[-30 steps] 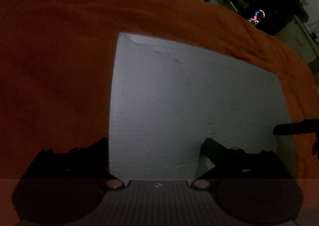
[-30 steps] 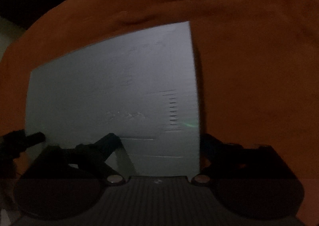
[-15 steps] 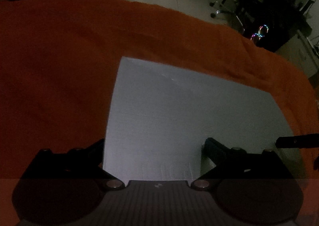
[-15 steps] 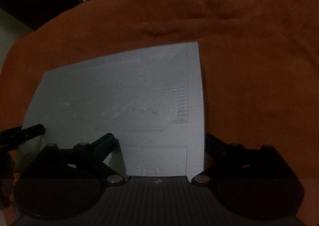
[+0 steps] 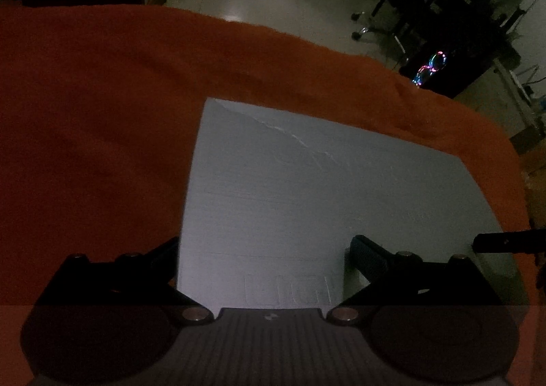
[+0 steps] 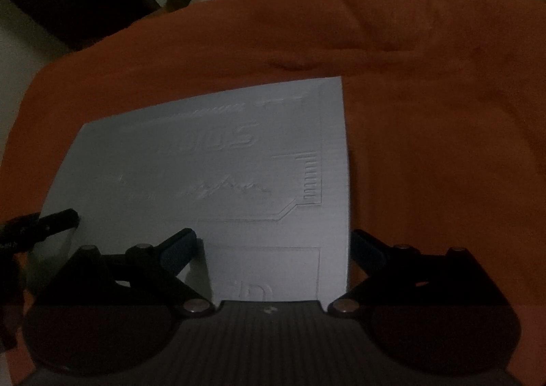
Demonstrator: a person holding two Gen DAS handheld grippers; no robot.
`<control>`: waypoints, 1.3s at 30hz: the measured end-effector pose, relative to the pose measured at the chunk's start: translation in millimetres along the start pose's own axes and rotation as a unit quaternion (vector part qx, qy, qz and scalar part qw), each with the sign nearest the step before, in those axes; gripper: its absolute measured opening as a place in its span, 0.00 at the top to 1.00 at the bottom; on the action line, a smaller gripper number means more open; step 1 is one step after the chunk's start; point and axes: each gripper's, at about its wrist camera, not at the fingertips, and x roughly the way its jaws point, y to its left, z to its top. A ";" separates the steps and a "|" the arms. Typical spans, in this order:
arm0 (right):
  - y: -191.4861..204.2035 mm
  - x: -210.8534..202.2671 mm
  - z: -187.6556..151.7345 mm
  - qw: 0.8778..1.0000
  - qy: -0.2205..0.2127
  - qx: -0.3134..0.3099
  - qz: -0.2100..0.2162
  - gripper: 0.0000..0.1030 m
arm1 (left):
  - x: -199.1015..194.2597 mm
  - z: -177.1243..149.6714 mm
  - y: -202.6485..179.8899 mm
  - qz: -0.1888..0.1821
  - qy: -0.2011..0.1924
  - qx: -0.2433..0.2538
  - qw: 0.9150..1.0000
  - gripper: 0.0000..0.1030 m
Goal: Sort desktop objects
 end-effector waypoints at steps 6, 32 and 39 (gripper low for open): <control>6.2 -25.1 -15.4 1.000 -0.018 -0.007 -0.001 0.04 | -36.1 -13.3 -7.9 -0.003 -0.018 0.006 1.000 0.01; 5.3 -53.5 -166.8 1.000 0.015 -0.007 -0.022 0.04 | -129.4 -177.8 -38.4 0.046 -0.001 0.081 0.996 0.00; 2.6 -25.6 -184.2 0.999 0.042 -0.008 -0.021 0.04 | -111.7 -196.5 -27.2 0.063 0.053 0.063 0.995 0.00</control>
